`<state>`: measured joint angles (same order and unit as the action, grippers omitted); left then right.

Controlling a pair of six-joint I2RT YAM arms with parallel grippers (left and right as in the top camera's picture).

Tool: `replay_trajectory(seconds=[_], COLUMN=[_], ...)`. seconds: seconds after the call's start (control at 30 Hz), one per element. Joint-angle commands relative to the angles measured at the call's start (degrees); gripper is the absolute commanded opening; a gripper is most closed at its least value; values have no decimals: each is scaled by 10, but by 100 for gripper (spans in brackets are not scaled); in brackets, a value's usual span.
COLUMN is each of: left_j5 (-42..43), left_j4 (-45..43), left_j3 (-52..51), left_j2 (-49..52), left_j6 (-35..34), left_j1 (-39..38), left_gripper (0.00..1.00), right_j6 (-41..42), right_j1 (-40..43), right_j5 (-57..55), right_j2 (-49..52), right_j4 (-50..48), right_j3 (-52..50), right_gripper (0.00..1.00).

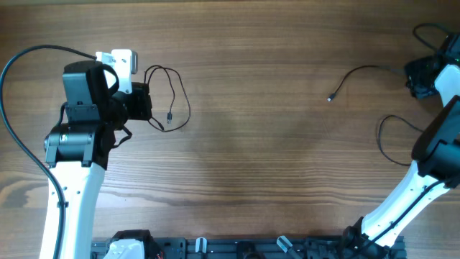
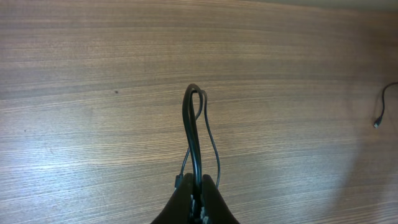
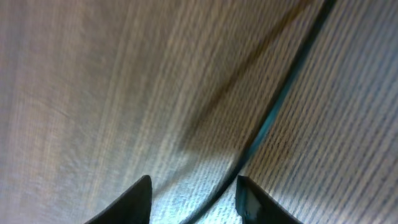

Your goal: Untangle cables

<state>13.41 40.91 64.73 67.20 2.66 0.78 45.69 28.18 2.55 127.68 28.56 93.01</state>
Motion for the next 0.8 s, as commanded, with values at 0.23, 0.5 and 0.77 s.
replay_trajectory(seconds=[0.23,0.5,0.77], left_j5=[9,9,9], left_j4=[-4,-9,-12], left_j3=[2,2,1], left_j2=[3,3,3], left_j6=[-5,-5,-5], left_j1=[2,2,2], left_gripper=[5,5,5], right_j6=[-67,-65,48], right_j1=[13,96,230], right_j5=[140,218,356], right_j2=[7,-74,-184], right_j4=[17,19,-80], right_j3=[5,11,11], right_gripper=[4,4,4])
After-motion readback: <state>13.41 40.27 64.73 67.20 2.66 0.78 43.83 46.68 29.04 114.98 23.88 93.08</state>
